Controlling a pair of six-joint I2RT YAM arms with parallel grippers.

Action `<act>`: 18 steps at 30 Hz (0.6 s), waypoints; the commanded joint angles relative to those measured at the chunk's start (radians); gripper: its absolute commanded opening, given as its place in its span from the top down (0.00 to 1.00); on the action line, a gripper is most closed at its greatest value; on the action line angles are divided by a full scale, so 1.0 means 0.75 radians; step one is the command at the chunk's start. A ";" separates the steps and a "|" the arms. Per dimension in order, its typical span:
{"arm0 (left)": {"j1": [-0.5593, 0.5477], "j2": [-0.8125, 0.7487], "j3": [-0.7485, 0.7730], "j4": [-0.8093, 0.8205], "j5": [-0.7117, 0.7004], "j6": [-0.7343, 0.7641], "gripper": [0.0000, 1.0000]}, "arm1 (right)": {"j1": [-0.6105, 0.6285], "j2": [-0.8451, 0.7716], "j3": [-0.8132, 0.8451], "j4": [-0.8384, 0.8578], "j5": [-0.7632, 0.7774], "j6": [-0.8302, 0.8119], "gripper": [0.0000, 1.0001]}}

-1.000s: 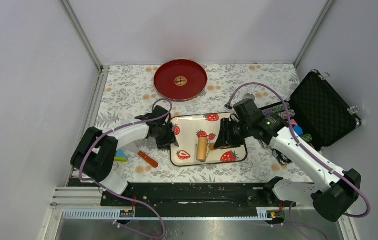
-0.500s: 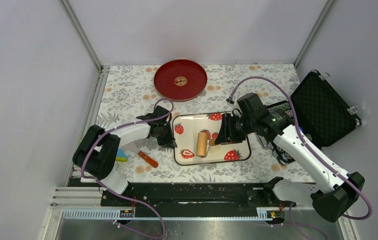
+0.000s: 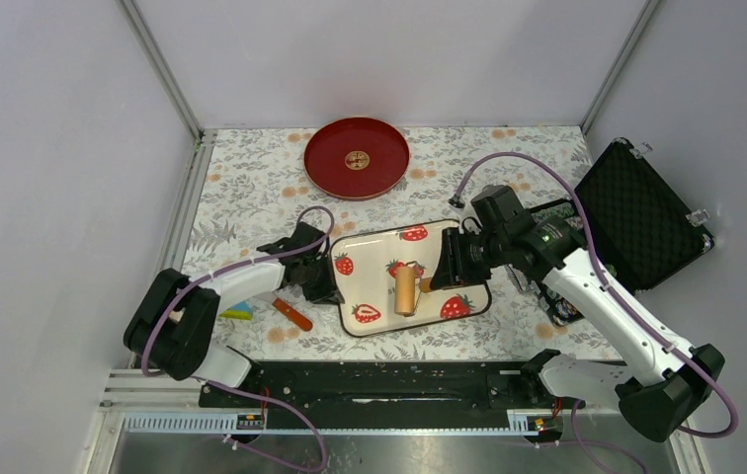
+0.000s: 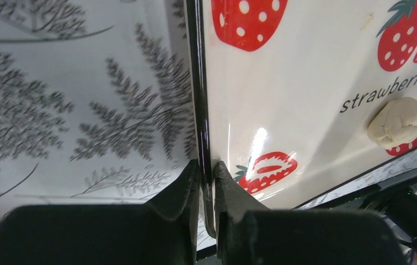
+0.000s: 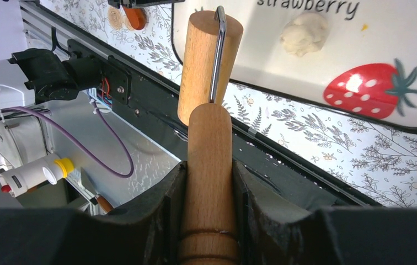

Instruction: Roll out the dumpling wrappers from the dough

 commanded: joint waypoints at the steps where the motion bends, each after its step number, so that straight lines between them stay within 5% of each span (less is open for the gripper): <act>1: -0.002 -0.103 -0.046 -0.103 -0.097 0.076 1.00 | -0.011 -0.067 0.045 -0.007 0.010 -0.028 1.00; 8: -0.002 -0.117 -0.050 -0.099 -0.232 0.154 1.00 | -0.012 -0.087 0.022 -0.044 0.125 -0.101 1.00; 18: 0.002 -0.061 -0.061 0.001 -0.233 0.198 0.85 | -0.012 -0.047 0.035 -0.074 0.196 -0.203 1.00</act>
